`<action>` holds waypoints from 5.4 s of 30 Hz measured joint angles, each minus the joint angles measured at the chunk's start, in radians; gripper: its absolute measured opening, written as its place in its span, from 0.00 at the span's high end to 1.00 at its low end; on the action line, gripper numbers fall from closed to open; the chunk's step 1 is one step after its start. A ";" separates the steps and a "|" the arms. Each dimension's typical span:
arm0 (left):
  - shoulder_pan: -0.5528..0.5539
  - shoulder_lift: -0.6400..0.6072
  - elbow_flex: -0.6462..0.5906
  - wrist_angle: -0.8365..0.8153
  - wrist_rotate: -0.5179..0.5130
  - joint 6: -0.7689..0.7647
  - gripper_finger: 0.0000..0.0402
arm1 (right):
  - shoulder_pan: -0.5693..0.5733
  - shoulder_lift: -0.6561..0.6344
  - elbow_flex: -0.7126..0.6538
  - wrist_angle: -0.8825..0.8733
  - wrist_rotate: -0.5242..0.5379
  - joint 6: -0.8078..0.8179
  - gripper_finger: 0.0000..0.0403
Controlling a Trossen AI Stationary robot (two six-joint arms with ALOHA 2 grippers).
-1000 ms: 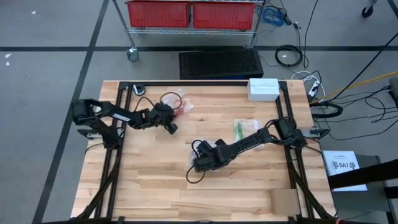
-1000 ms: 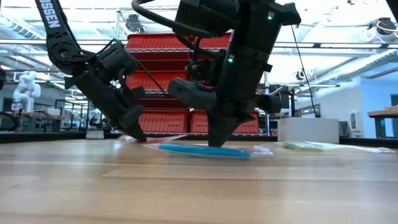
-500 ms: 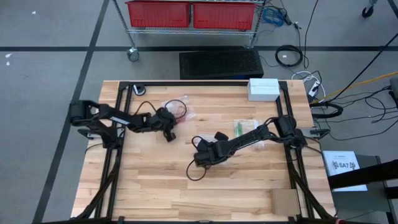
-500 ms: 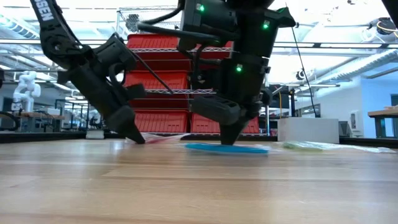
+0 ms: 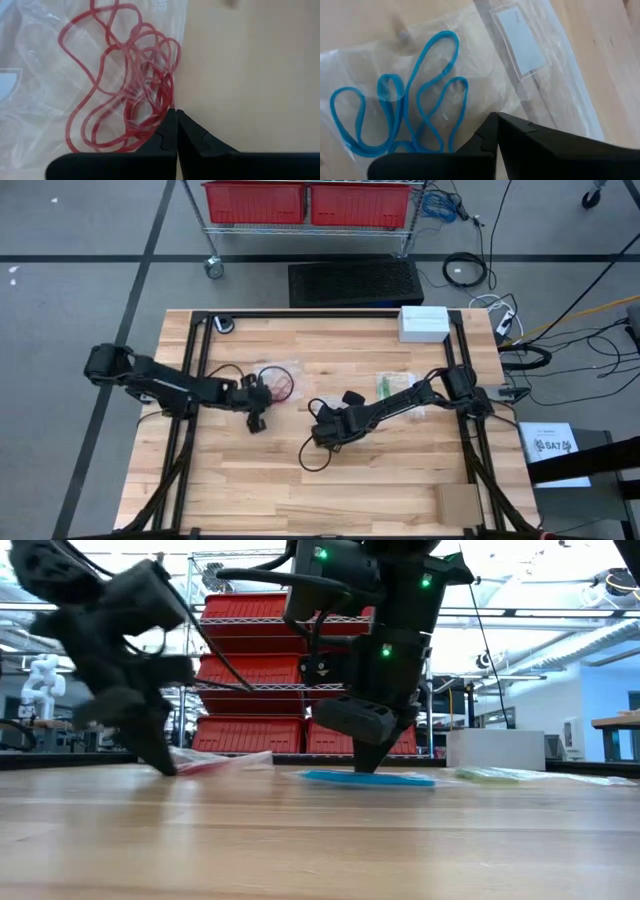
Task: Sort rubber bands
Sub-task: Move the zip bags to the center of the table, then return to Home Position
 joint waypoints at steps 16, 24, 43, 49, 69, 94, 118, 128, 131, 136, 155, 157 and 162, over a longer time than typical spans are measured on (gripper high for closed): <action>-0.143 -0.240 -0.010 -0.005 -0.149 -0.389 0.99 | 0.020 -0.077 -0.002 0.025 0.000 0.039 1.00; -0.102 -0.079 -0.008 0.035 -0.240 -0.364 0.99 | 0.018 -0.064 -0.062 0.034 0.000 0.079 1.00; -0.276 -0.028 -0.005 -0.051 -0.282 -0.370 0.99 | -0.080 -0.061 -0.081 0.150 -0.002 0.003 1.00; -0.322 -0.040 -0.006 -0.070 -0.330 -0.440 0.99 | -0.098 -0.061 -0.080 0.182 -0.002 -0.004 1.00; -0.334 -0.096 -0.008 0.064 -0.372 -0.444 0.99 | -0.006 -0.427 -0.466 -0.211 0.097 0.837 1.00; -0.332 -0.278 -0.006 0.046 -0.375 -0.364 0.99 | 0.249 -0.501 -0.470 -0.407 -0.096 0.422 1.00; -0.264 -0.278 -0.006 0.029 -0.331 -0.372 0.99 | 0.016 -0.585 -0.814 -0.044 -0.033 0.795 1.00; -0.265 -0.278 -0.006 0.030 -0.319 -0.354 0.99 | 0.081 -0.583 -0.778 0.005 -0.063 0.238 1.00; -0.265 -0.278 -0.006 0.030 -0.319 -0.338 0.99 | 0.095 -0.583 -0.777 0.039 -0.076 0.113 1.00; -0.265 -0.278 -0.006 0.031 -0.319 -0.338 0.99 | 0.103 -0.583 -0.770 0.058 -0.085 -0.020 1.00; -0.303 -0.278 -0.041 0.048 -0.391 -0.391 0.99 | 0.131 -0.582 -0.621 -0.018 -0.025 0.293 1.00; -0.335 -0.278 -0.066 0.132 -0.431 -0.366 0.99 | 0.186 -0.582 -0.631 0.053 0.056 0.233 1.00; -0.420 -0.299 -0.118 0.306 -0.414 -0.182 0.99 | 0.350 -0.585 -0.631 0.197 0.302 0.049 1.00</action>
